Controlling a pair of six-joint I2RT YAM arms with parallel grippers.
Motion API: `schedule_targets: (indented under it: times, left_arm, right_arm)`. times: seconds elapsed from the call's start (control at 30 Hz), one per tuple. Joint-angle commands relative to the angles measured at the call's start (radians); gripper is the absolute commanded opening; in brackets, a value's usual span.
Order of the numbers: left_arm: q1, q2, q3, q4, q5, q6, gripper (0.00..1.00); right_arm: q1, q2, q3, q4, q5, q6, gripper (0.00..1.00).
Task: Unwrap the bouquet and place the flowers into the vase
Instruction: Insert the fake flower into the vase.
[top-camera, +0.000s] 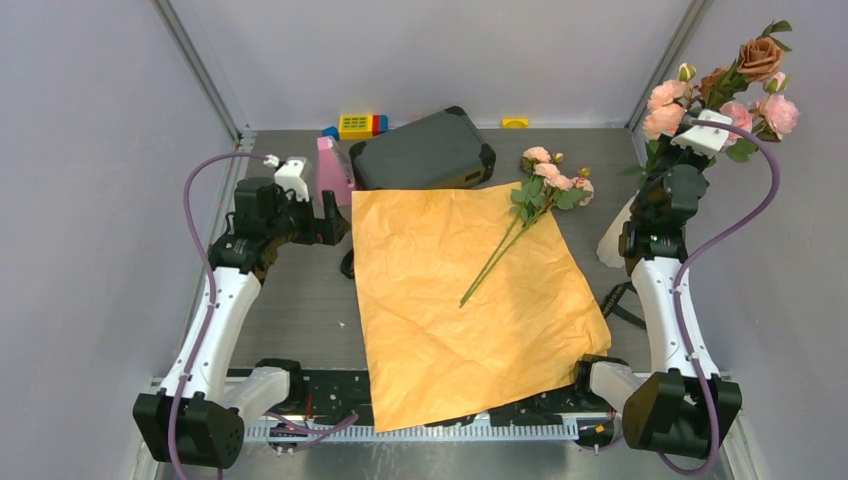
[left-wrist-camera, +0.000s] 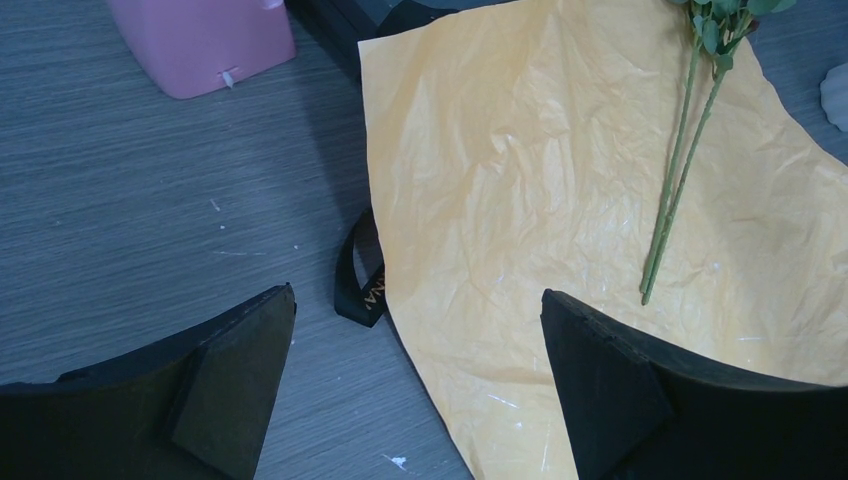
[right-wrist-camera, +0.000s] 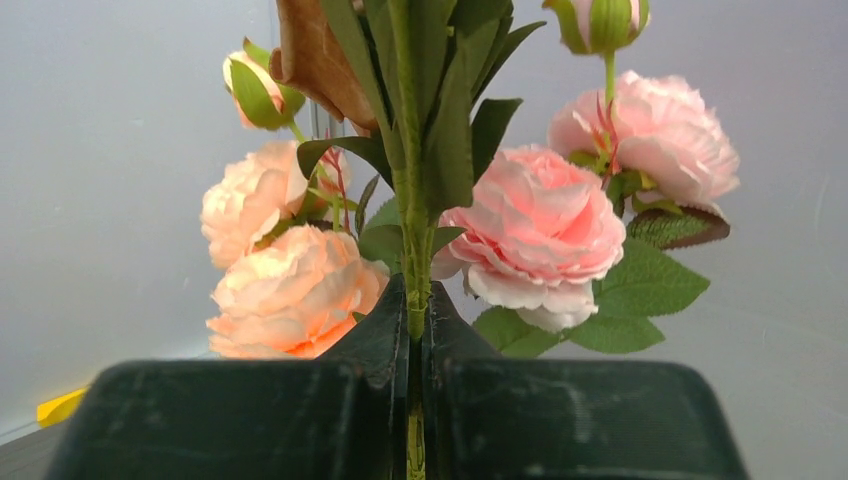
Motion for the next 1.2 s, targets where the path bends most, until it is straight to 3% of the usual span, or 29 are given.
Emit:
schedule_targets:
  times: [0.0,0.5,0.73,1.17]
  left_arm:
    - [0.006,-0.017,-0.008,0.03,0.022,0.0,0.96]
    - [0.006,-0.013,-0.024,0.037,0.049,-0.018,0.96]
    - [0.006,-0.011,-0.031,0.042,0.058,-0.031,0.96]
    - [0.005,-0.011,-0.032,0.042,0.073,-0.047,0.95]
  right_arm:
    - [-0.005,-0.044,-0.039,0.097,0.029,0.028,0.0]
    - [-0.005,-0.072,-0.217,0.11,0.025,0.096,0.01]
    - [-0.005,-0.102,-0.286,0.112,0.042,0.171,0.09]
    - [-0.004,-0.123,-0.333,0.091,0.062,0.22,0.43]
